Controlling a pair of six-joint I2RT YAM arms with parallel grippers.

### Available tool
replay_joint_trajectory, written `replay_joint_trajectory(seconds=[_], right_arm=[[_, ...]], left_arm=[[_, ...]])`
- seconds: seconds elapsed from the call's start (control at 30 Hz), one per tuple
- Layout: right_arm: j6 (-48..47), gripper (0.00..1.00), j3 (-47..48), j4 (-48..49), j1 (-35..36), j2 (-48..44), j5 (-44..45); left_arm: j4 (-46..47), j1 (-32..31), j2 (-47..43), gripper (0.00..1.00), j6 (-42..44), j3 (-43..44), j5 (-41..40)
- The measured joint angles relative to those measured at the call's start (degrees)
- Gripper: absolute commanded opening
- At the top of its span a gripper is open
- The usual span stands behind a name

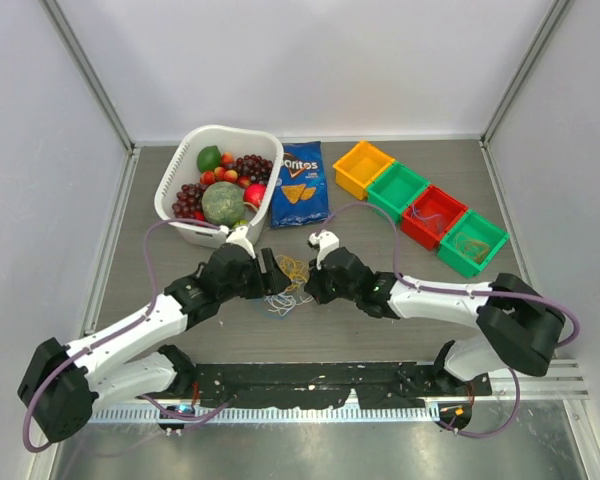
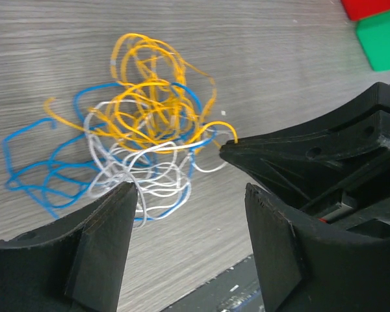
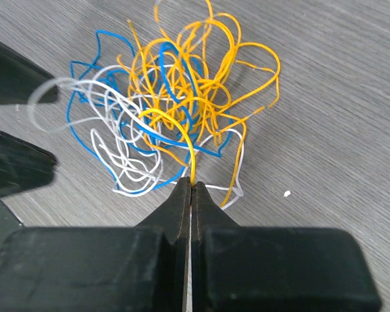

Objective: Untangle the cables

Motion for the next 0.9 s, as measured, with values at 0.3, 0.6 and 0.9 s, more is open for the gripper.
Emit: replay_joint_trajectory(seconds=[0.3,0.6,0.9], right_arm=[[1.09,0.01,-4.17,2.40,0.02,-12.17,0.22],[1.81,0.01,-6.47,0.33,0.13,-30.12,3.48],[1.90,0.01,0.02,-4.28,0.13,-43.04,6.80]], left_arm=[[11.02,0.00,9.03,0.58,-3.02,1.95,9.51],[15.52,0.00,19.08,0.57,-4.59,2.67,8.50],[19.37,0.00,25.88,0.59,-4.96,-0.63,6.62]])
